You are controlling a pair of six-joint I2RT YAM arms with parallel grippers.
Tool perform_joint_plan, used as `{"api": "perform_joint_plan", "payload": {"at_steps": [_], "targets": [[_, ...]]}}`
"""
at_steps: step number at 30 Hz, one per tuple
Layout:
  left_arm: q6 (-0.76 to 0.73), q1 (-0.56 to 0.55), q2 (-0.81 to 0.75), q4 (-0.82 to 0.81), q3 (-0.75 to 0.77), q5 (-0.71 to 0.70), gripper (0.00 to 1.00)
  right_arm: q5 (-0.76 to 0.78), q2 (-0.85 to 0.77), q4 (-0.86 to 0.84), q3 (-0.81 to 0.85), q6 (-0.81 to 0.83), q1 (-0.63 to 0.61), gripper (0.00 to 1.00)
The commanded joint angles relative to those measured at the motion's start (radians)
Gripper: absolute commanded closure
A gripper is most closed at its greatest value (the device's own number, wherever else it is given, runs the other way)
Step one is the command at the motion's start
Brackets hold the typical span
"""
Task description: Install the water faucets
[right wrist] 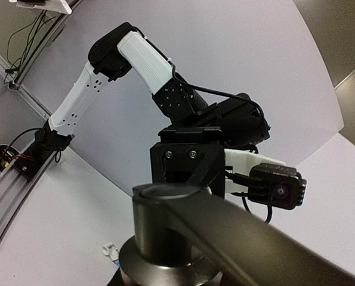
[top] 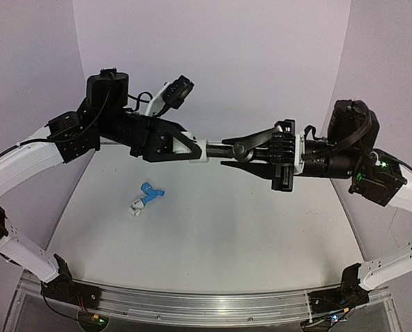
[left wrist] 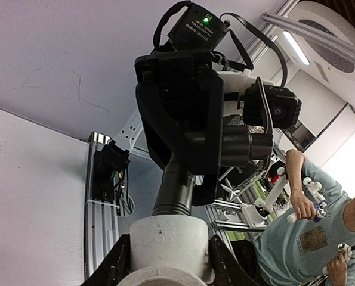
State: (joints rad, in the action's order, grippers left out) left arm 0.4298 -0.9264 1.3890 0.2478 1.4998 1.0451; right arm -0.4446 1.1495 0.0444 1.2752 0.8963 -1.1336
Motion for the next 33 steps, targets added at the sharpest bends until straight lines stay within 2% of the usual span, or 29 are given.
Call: {"api": "perform_joint_plan", "payload": {"at_steps": [1, 10, 23, 30, 33], "targets": [[-0.131, -0.071, -0.015, 0.01, 0.039, -0.064, 1.0, 0.032, 0.044, -0.11, 0.038, -0.191, 0.003, 1.0], [-0.312, -0.131, -0.035, 0.061, 0.035, -0.21, 1.0, 0.042, 0.062, -0.143, 0.029, -0.449, 0.003, 1.0], [-0.615, -0.179, -0.142, -0.069, -0.121, -0.433, 1.0, 0.041, 0.081, -0.178, 0.033, -0.832, 0.004, 1.0], [-0.608, -0.181, -0.176, -0.109, -0.138, -0.446, 1.0, 0.029, 0.06, -0.166, 0.001, -0.799, 0.004, 1.0], [-0.574, -0.181, -0.19, -0.139, -0.147, -0.435, 1.0, 0.021, 0.049, -0.141, -0.011, -0.744, 0.003, 0.96]]}}
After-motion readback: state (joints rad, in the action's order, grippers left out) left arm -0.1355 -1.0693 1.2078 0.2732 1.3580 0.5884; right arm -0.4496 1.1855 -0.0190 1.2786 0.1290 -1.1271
